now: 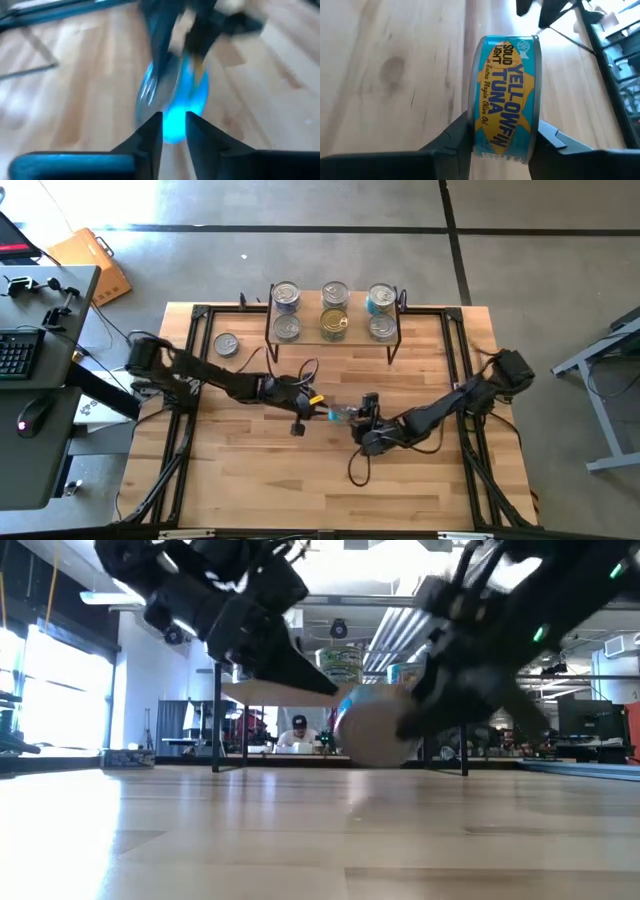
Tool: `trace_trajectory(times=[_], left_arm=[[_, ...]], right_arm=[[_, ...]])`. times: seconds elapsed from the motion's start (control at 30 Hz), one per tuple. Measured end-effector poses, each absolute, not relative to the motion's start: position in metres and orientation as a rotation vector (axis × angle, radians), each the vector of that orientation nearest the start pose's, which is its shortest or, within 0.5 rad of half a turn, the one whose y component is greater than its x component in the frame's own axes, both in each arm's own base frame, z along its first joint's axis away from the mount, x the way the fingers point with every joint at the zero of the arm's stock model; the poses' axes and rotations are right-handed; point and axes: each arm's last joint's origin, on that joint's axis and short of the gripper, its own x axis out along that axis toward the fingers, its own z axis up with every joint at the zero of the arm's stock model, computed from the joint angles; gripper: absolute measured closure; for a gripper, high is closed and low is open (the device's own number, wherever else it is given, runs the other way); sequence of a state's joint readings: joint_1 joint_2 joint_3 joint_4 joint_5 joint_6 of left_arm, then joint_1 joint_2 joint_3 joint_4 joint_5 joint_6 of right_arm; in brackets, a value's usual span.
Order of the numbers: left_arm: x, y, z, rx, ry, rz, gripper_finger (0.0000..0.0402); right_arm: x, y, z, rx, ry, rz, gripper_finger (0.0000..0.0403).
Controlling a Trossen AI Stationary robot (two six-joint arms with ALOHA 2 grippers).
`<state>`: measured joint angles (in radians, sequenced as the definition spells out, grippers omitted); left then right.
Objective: Stack canned seafood by type on shelf
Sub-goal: Stack the yellow tuna can on top of the yellow tuna can on the shelf
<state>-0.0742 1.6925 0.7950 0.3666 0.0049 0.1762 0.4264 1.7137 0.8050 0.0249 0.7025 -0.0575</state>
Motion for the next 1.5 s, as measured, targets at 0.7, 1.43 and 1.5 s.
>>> trace_trajectory(times=[0.7, 1.43, 1.5], left_arm=[[0.317, -0.057, 0.17, 0.217, 0.615, -0.008, 0.0308], [0.317, -0.062, 0.167, 0.227, 0.621, -0.01, 0.0308], [0.317, -0.062, 0.167, 0.227, 0.621, -0.01, 0.0308]], right_arm=[[0.262, -0.004, 0.295, -0.812, 1.087, -0.694, 0.0283], [0.263, -0.045, 0.282, -0.844, 1.297, -0.677, 0.0221], [0.263, -0.045, 0.282, -0.841, 1.296, -0.68, 0.0219]])
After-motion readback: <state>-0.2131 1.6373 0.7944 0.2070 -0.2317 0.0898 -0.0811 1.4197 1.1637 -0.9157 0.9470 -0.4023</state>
